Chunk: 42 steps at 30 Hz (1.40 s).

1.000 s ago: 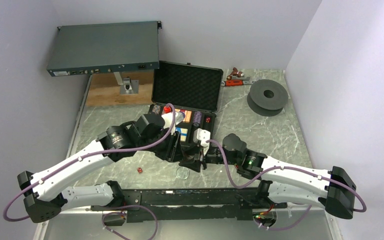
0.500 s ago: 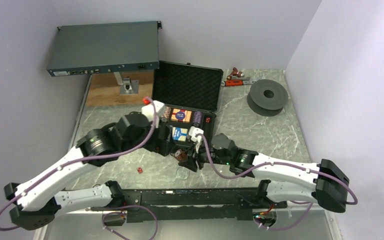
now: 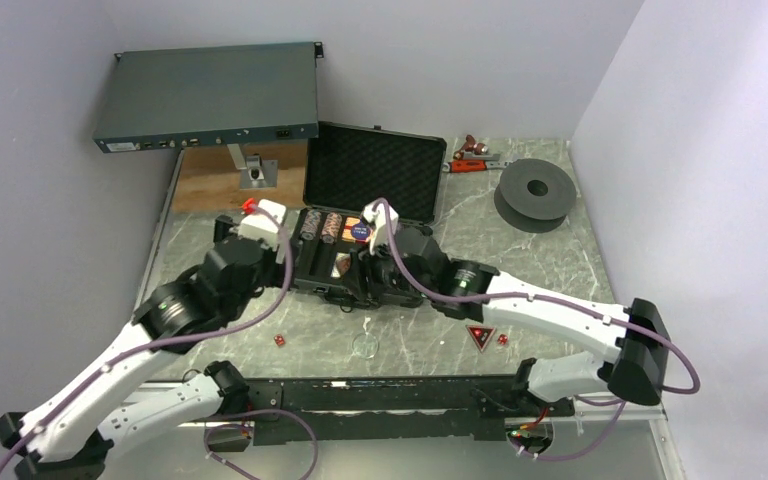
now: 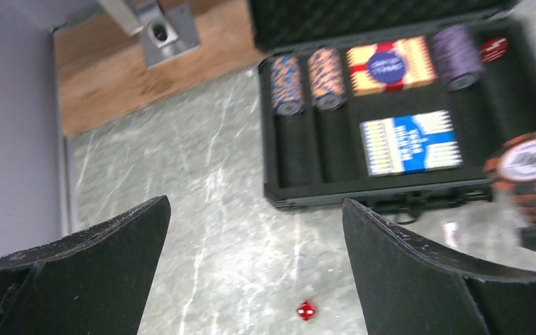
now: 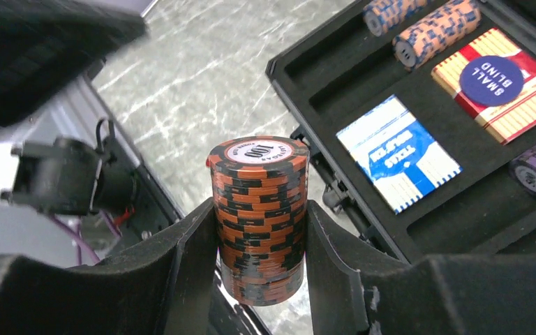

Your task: Pack up texas hold em set

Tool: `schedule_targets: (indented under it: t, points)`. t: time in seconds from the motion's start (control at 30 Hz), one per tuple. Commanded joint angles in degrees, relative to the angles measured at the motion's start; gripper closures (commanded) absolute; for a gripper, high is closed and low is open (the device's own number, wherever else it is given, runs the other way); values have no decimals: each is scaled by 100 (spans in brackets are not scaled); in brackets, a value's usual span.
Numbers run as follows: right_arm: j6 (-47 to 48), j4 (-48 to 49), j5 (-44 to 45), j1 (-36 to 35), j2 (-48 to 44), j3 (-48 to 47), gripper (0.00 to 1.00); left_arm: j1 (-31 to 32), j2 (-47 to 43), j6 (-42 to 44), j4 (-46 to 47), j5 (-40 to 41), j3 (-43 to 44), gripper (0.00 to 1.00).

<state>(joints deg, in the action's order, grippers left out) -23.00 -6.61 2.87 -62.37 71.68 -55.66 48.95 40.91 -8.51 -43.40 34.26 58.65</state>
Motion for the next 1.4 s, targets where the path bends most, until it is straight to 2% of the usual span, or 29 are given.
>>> schedule_targets:
  t: [0.0,0.1,0.17,0.37,0.57,0.77,1.37]
  points:
    - [-723,-647,741,-21,467,-1072,100,-663,379,581,615,-154,-271,0]
    - [-1190,-867,812,-21,871,-1482,100,-1078,294,598,1044,-622,-651,0]
    - [-1608,-927,927,-21,1095,-1679,100,-1420,283,429,939,-989,-680,0]
    - [-2462,-1352,1489,-21,1849,-2381,100,-1462,-13,181,890,-275,-814,0]
    - [-3266,-2242,2127,-21,2600,-3358,100,-1469,-600,107,1017,315,-975,0]
    - [-3490,-2385,2179,-13,3189,-3825,100,-1467,-1061,252,1237,363,-1203,0]
    - [-3918,-2464,2294,139,4220,-4565,100,-1470,-1059,308,1279,363,-1247,0]
